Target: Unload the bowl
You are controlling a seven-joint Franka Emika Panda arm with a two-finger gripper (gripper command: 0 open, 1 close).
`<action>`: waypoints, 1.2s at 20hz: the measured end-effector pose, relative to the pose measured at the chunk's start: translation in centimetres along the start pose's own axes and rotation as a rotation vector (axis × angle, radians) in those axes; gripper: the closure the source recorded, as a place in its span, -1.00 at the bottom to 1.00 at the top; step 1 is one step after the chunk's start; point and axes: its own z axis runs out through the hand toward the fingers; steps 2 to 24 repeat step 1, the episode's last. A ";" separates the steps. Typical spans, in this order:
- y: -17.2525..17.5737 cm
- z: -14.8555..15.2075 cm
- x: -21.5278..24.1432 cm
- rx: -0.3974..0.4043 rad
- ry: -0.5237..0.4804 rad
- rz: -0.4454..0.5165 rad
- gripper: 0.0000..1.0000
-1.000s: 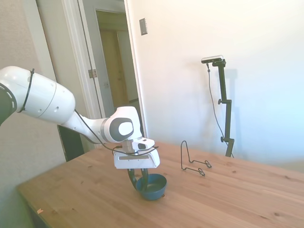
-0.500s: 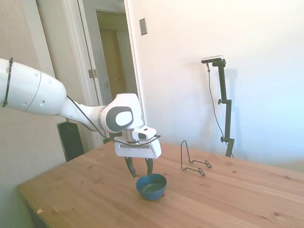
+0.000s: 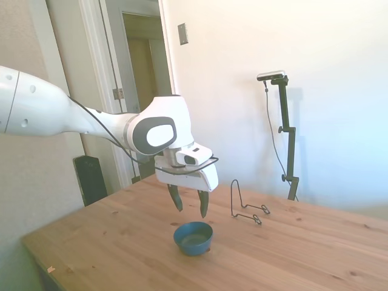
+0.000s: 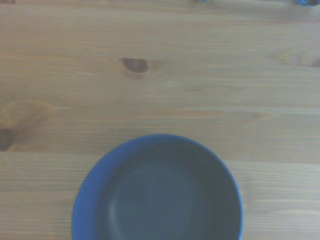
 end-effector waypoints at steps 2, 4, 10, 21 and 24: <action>0.5 -0.1 0.4 0.001 0.003 0.012 -1.00; 0.5 -0.1 0.4 0.001 0.003 0.012 -1.00; 0.5 -0.1 0.4 0.001 0.003 0.012 -1.00; 0.5 -0.1 0.4 0.001 0.003 0.012 -1.00; 0.5 -0.1 0.4 0.001 0.003 0.012 -1.00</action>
